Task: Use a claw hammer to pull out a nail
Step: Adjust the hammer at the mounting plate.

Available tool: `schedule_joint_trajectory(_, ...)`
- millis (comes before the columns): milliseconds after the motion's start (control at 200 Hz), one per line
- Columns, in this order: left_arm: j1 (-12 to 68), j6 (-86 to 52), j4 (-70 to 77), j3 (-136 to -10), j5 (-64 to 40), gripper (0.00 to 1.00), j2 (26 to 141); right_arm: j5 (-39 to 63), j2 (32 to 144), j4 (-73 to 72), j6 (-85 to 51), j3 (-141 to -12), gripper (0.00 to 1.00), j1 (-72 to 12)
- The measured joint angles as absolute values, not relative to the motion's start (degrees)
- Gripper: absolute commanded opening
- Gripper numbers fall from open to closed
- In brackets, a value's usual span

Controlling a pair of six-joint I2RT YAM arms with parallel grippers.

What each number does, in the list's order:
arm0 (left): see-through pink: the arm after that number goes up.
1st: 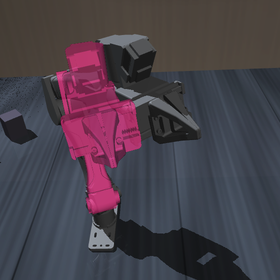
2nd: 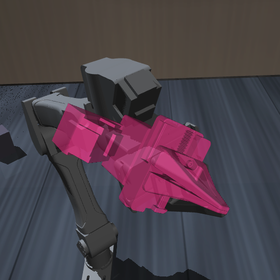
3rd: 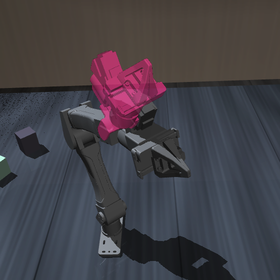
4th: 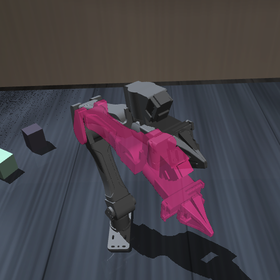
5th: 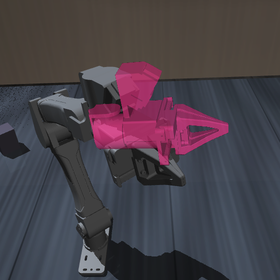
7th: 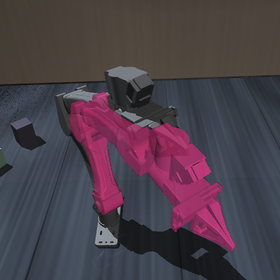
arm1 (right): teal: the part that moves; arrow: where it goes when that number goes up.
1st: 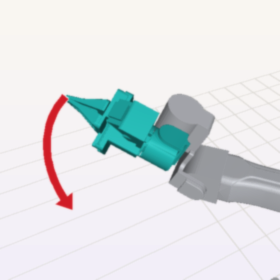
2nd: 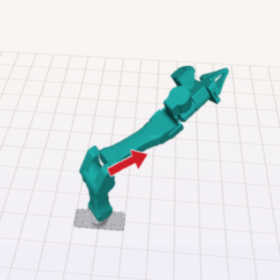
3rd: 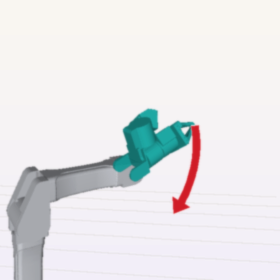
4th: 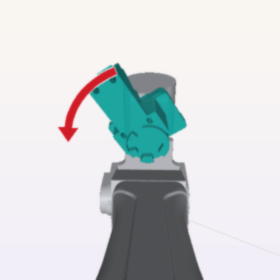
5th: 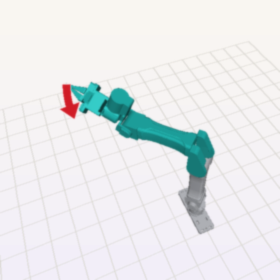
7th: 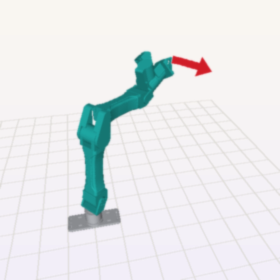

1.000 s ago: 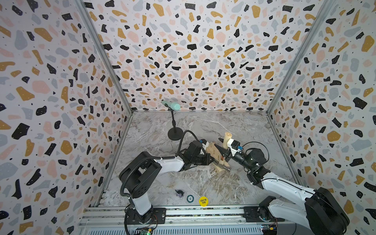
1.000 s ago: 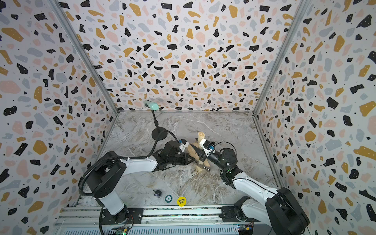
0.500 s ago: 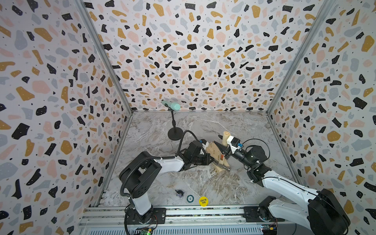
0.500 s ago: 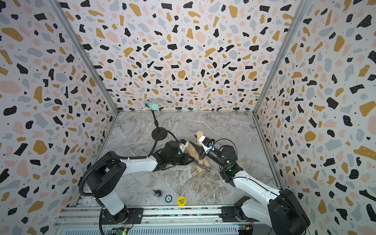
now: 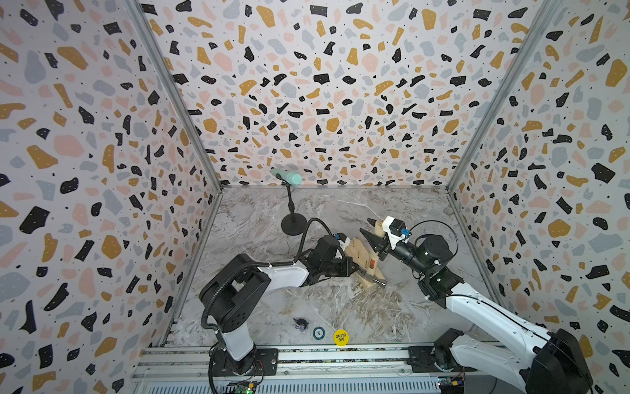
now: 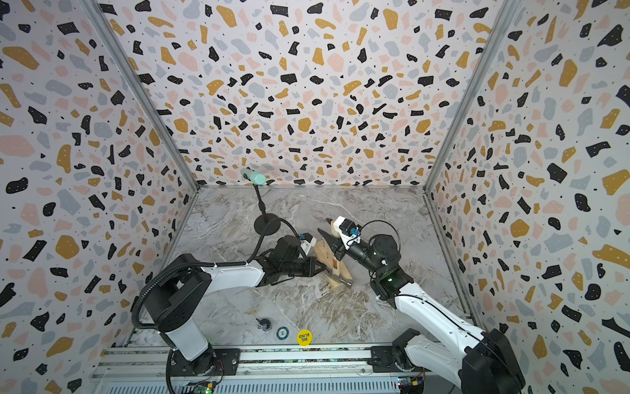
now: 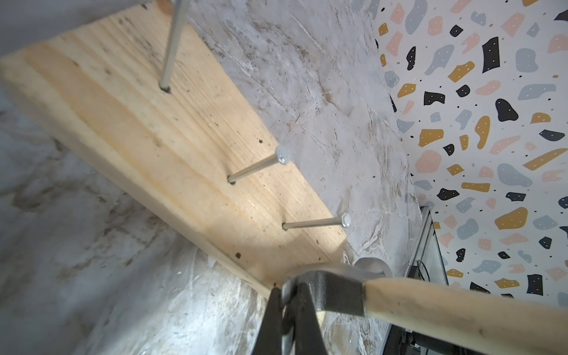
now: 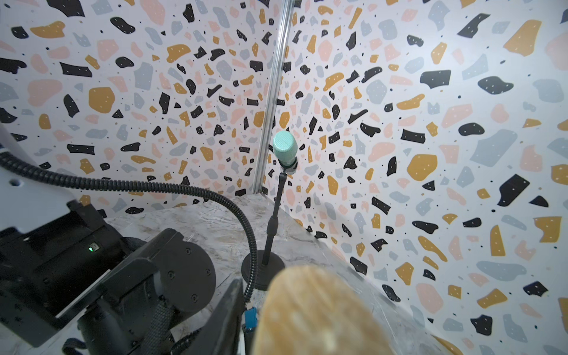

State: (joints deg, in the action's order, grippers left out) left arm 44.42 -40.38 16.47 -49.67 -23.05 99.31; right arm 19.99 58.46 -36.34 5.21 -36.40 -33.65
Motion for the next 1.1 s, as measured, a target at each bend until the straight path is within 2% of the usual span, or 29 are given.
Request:
schedule_joint_trajectory(330, 44.45, -39.64, 15.59, -50.33, -23.05, 0.00, 99.31, 17.52, 56.97, -20.10, 2.42, -43.27, 0.40, -33.67)
schedule_joint_trajectory(621, 44.42, -39.64, 14.28, -50.65, -22.59, 0.00, 99.33, 16.62, 59.88, -5.63, 1.32, -52.69, 0.40, -33.71)
schedule_joint_trajectory(1101, 44.42, -39.05, 12.86, -51.53, -22.57, 0.00, 99.35, 15.00, 58.92, 3.36, 1.48, -53.87, 0.40, -33.74)
